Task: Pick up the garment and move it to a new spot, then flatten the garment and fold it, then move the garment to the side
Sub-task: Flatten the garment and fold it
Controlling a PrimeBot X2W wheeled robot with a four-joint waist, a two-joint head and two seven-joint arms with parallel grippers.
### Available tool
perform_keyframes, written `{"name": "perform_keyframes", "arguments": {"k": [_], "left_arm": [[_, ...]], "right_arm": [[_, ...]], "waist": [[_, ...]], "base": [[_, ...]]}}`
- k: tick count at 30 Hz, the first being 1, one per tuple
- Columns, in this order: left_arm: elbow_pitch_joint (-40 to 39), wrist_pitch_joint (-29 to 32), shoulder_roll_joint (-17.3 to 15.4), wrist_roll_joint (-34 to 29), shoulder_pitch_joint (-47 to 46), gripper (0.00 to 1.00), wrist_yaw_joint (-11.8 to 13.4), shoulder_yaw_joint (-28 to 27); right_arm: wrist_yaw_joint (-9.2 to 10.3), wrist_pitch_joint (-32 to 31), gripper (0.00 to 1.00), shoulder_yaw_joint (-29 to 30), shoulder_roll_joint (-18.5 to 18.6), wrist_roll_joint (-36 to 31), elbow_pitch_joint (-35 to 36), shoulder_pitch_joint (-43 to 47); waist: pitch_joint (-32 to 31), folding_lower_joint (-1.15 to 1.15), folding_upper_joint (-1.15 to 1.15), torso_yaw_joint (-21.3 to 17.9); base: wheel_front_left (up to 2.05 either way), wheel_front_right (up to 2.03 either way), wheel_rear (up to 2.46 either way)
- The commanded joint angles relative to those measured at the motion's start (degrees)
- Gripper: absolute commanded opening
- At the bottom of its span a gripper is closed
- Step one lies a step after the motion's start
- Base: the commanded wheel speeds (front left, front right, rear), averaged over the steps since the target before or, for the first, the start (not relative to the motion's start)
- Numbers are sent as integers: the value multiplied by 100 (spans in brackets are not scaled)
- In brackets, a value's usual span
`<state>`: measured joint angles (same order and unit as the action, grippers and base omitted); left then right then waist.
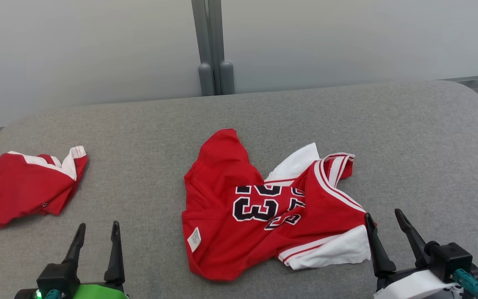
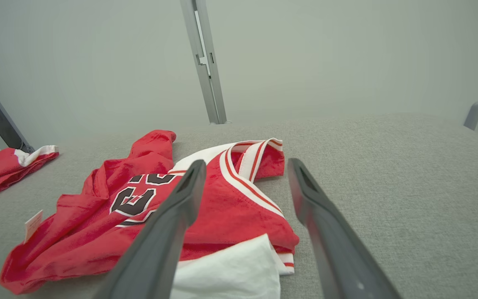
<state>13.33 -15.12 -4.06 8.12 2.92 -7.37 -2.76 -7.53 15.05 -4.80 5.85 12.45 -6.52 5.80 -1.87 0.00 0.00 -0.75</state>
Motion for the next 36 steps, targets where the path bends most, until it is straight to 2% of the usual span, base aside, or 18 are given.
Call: {"name": "perform_keyframes", "arguments": {"k": [1, 9, 24, 36], "left_arm": [[42, -4, 4, 70, -46, 100, -16, 83], [512, -4, -94, 226, -465, 100, -16, 779], [1824, -4, -214, 624, -1486, 100, -17, 1687], [2887, -4, -269, 1131, -2198, 100, -16, 2087]], "right_arm": [[8, 19, 100, 22, 24, -17, -58, 36], [8, 19, 100, -84, 167, 26, -657, -175], [8, 18, 100, -657, 140, 302, -2050, -1009], [8, 19, 100, -930, 69, 484, -2602, -1450]], "waist": [[27, 0, 0, -16], [214, 0, 0, -147], [825, 0, 0, -471], [1094, 0, 0, -620]], "base": [[0, 0, 0], [0, 0, 0], [0, 0, 0], [0, 0, 0]]}}
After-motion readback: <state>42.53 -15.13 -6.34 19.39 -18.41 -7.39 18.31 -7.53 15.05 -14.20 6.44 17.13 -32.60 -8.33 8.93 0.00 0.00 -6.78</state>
